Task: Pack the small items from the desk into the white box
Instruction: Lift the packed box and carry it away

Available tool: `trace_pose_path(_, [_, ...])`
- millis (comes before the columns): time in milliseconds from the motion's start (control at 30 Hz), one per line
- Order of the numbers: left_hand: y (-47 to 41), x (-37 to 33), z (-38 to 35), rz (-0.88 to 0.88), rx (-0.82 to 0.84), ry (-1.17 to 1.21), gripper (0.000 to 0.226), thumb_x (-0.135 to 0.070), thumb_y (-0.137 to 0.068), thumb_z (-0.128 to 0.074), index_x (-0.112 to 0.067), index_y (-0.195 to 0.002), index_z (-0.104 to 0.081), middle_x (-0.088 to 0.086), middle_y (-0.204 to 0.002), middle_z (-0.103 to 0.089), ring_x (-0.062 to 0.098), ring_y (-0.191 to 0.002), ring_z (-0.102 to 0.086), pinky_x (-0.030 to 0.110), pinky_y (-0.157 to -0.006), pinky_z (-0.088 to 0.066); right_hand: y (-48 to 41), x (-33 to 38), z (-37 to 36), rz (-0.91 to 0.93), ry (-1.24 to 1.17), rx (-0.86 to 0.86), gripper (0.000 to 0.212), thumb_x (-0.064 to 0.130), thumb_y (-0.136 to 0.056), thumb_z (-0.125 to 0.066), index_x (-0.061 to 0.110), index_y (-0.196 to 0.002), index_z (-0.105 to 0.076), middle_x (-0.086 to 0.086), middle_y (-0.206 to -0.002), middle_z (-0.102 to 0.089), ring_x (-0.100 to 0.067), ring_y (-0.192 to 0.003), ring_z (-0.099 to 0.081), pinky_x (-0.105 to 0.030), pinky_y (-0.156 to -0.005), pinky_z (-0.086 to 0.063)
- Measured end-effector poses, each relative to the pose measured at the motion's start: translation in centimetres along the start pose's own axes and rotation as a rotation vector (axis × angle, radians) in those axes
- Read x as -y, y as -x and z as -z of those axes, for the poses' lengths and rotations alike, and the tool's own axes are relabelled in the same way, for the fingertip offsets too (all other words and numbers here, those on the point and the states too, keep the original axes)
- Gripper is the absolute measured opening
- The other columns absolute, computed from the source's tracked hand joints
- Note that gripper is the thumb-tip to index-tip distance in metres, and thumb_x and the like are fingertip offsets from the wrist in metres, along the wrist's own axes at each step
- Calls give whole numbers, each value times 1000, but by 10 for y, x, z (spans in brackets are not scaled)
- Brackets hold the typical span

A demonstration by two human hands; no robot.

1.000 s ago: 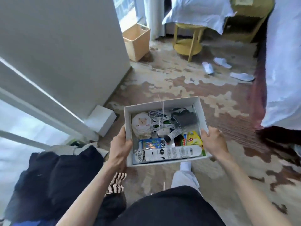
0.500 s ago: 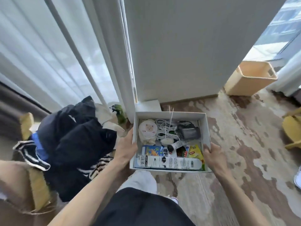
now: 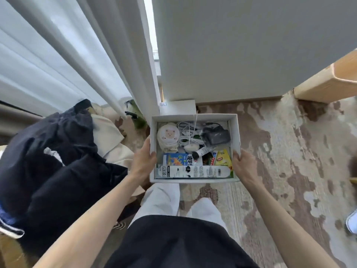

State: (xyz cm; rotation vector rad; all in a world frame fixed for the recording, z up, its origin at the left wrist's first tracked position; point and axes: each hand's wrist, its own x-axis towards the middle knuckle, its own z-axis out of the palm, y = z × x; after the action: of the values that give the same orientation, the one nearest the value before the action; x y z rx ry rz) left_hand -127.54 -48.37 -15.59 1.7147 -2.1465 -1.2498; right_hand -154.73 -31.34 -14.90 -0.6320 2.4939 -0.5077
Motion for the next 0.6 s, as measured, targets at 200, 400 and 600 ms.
trace_pose_path(200, [-111,9,-26,156,14,-83,57,-10,-85,-46,-34,-136,-38,7,-108,-67,25,-87,-58,33,-73,-44,-112,16,-63,0,40,134,27,26,-100,-42,4,-100,-59,-10,-73,-61,-33,-71,-58,-38,-67,-47])
trace_pose_path(400, [-242,77,-98,317,-2,-129,35,-14,-86,-46,-24,-119,-54,8,-104,-69,28,-88,-60,35,-76,-48,-234,9,-171,79,47,136,33,19,-100,-45,6,-70,-41,-11,-64,-48,-28,-63,-49,-32,-54,-28])
trace_pose_path(600, [-342,139,-163,391,-49,-139,42,-16,-91,-48,-16,-133,-46,15,-123,-62,35,-109,-58,40,-88,-47,-337,10,-267,42,46,90,28,18,-101,-45,5,-76,-47,-3,-65,-47,-26,-66,-45,-32,-52,-27])
